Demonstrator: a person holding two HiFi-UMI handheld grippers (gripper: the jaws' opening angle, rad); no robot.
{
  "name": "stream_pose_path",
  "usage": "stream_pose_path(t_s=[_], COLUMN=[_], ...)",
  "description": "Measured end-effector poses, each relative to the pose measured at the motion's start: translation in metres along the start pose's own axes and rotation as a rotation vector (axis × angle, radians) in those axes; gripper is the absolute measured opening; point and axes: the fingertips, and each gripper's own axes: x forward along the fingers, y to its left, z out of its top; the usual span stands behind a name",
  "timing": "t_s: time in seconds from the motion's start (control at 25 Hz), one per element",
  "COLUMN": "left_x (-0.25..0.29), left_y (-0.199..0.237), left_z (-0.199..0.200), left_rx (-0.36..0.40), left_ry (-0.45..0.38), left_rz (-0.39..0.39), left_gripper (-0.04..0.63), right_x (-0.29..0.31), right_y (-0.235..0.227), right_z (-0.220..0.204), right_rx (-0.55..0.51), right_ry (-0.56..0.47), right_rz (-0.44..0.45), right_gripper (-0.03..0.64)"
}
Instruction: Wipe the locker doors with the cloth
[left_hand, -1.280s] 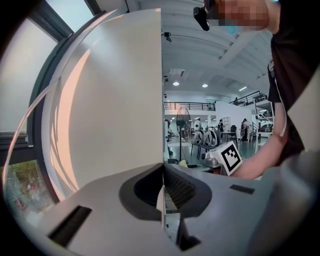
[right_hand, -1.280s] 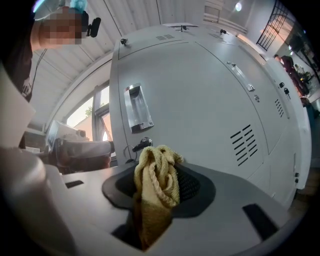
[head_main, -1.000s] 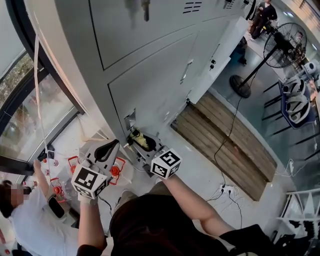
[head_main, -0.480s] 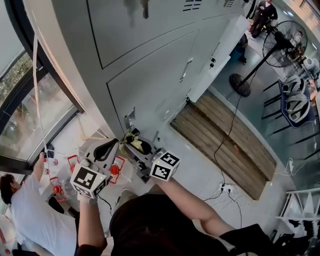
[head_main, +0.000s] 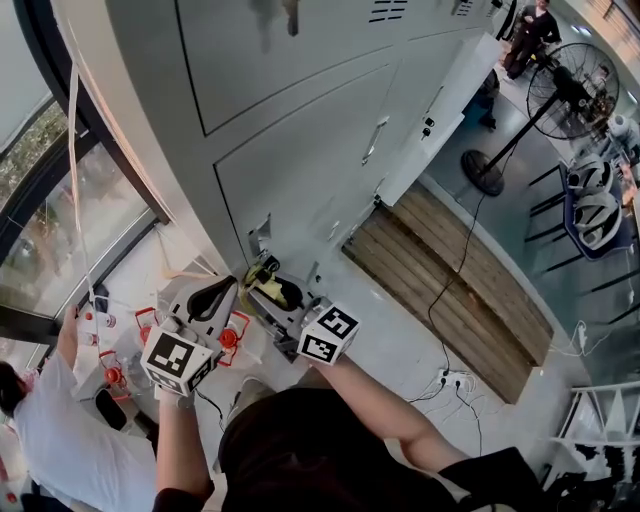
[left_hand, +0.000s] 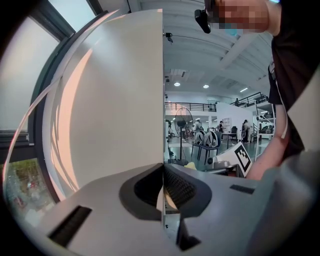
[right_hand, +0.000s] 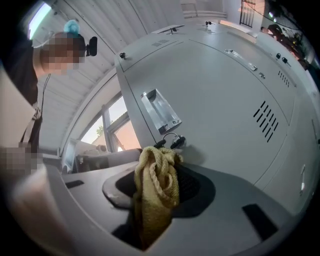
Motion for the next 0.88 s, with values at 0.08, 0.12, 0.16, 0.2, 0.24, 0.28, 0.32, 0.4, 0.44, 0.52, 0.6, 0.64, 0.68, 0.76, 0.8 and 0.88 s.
stream_pose_path(t_s=[0.08,0.12,0.16,0.2,0.24,0.28,0.32,0.4,0.44,0.52,0.6,0.64,0.68,0.76,0.8,0.88], left_x=[0.0,0.0,0.0,0.0,0.0,0.0,0.0,0.0,0.0,0.0,0.0,0.0,0.0,0.0,0.0,0.001], left_y=[0.0,0.0,0.0,0.0,0.0,0.0,0.0,0.0,0.0,0.0,0.0,0.001,0.001,0.001,0.001,0.0], left_z=[-0.001,-0.002,-0.002,-0.002,-0.002,-0.002,-0.001,-0.001,-0.001,-0.001,-0.002,-0.001,0.0,0.001,0.001,0.002], left_rx=[0.003,0.004,0.004,0.004,0.002,0.0,-0.003,-0.009,-0.012,-0.019,-0.025,-0.028,-0.03,-0.026,-0.023,-0.028], left_ry=[0.002,0.004,0.006,0.007,0.008,0.009,0.011,0.01,0.007,0.003,0.0,0.002,0.005,0.004,0.004,0.013], left_rz=[0.004,0.008,0.011,0.014,0.017,0.02,0.024,0.031,0.034,0.044,0.053,0.061,0.07,0.083,0.087,0.101], left_gripper=[0.011,0.011,0.011,0.011,0.011,0.011,0.011,0.011,0.011,0.011,0.011,0.011,0.011,0.011,0.011,0.011], right_x=[0.0,0.0,0.0,-0.001,-0.002,-0.002,-0.003,-0.004,-0.005,-0.007,-0.008,-0.009,-0.01,-0.011,-0.012,-0.014], right_y=[-0.002,-0.004,-0.006,-0.009,-0.012,-0.015,-0.018,-0.024,-0.027,-0.033,-0.04,-0.044,-0.047,-0.053,-0.057,-0.064], right_z=[-0.002,-0.004,-0.006,-0.008,-0.01,-0.011,-0.012,-0.014,-0.015,-0.016,-0.015,-0.015,-0.014,-0.013,-0.011,-0.008], right_rx=[-0.019,-0.023,-0.025,-0.027,-0.027,-0.026,-0.026,-0.031,-0.034,-0.034,-0.026,-0.024,-0.022,-0.018,-0.015,-0.009], right_ry=[0.005,0.007,0.01,0.016,0.024,0.033,0.042,0.059,0.066,0.077,0.084,0.087,0.09,0.095,0.097,0.097], right_rz=[-0.009,-0.017,-0.025,-0.033,-0.043,-0.053,-0.062,-0.073,-0.078,-0.088,-0.095,-0.097,-0.099,-0.102,-0.105,-0.113], right_gripper=[0.153,0.153,0.152,0.152,0.152,0.152,0.152,0.152,0.152,0.152,0.152,0.152,0.152,0.152,0.152,0.152])
